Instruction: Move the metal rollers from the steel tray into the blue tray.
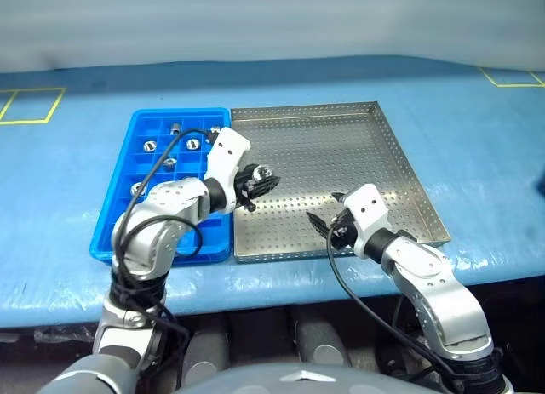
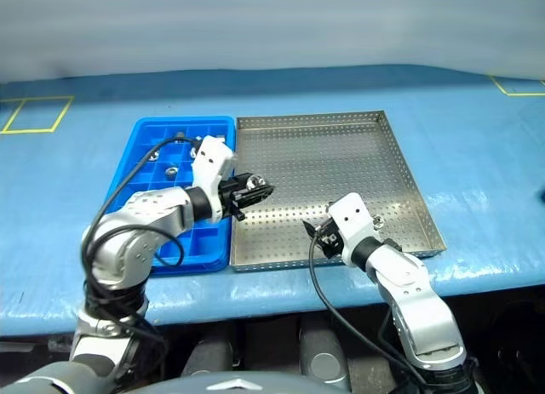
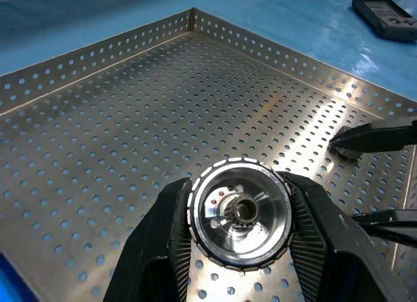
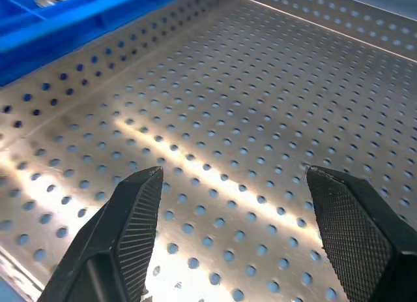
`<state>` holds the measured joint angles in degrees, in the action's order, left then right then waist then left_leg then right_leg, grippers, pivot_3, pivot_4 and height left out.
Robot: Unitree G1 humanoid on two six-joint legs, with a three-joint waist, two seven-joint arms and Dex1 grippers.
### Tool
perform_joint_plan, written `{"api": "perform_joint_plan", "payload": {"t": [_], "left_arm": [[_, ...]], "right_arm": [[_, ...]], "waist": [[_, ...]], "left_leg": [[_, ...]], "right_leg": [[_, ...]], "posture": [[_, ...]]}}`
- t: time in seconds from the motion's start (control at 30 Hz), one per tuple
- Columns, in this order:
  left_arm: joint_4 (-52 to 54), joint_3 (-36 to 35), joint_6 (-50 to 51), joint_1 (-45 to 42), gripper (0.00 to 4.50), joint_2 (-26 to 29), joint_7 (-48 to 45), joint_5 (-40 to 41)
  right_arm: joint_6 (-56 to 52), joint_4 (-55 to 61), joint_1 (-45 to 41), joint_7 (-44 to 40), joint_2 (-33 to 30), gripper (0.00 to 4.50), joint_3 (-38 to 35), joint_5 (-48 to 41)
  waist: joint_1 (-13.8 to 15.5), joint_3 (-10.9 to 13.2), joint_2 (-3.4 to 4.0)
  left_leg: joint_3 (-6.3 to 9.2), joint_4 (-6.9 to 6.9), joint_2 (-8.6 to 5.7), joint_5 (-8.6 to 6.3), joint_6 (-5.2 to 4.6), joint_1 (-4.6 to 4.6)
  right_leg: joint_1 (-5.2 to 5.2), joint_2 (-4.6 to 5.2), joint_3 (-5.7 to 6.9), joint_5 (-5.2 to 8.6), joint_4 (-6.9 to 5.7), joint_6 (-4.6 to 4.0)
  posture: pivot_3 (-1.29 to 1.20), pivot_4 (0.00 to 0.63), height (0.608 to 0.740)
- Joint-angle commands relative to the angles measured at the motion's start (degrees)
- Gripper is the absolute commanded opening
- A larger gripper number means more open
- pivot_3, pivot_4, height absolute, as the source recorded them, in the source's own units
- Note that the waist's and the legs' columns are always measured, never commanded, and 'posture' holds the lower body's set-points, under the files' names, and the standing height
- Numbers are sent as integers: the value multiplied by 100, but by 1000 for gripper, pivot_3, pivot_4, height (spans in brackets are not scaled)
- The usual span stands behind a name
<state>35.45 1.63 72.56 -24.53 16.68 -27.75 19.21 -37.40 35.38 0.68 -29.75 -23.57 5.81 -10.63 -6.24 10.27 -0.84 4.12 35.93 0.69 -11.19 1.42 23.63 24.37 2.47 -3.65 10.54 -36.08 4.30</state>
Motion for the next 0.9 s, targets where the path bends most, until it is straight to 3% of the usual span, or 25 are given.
{"api": "perform_joint_plan", "payload": {"t": [0.03,0.33,0.9], "left_arm": [[776,-322,300,313,1753,373,193,67],[1586,-758,876,1274,1753,984,809,-131],[776,-116,418,1748,1753,1130,1223,-207]], "right_arm": [[623,-35,-155,-774,-109,3691,74,-539],[886,-585,-620,-1021,-132,3691,330,-622],[880,-580,-592,-707,-134,3691,486,-433]], "waist": [[90,0,-1],[549,3,-14],[694,2,-15]], "left_leg": [[-1,0,0,0,0,-2],[3,6,-1,0,0,0],[4,3,0,-1,2,3]], "right_leg": [[-2,0,0,0,0,0],[-7,1,3,0,4,-1],[-4,3,9,2,6,-4]], "posture": [[63,150,740],[154,150,740],[124,150,740]]}}
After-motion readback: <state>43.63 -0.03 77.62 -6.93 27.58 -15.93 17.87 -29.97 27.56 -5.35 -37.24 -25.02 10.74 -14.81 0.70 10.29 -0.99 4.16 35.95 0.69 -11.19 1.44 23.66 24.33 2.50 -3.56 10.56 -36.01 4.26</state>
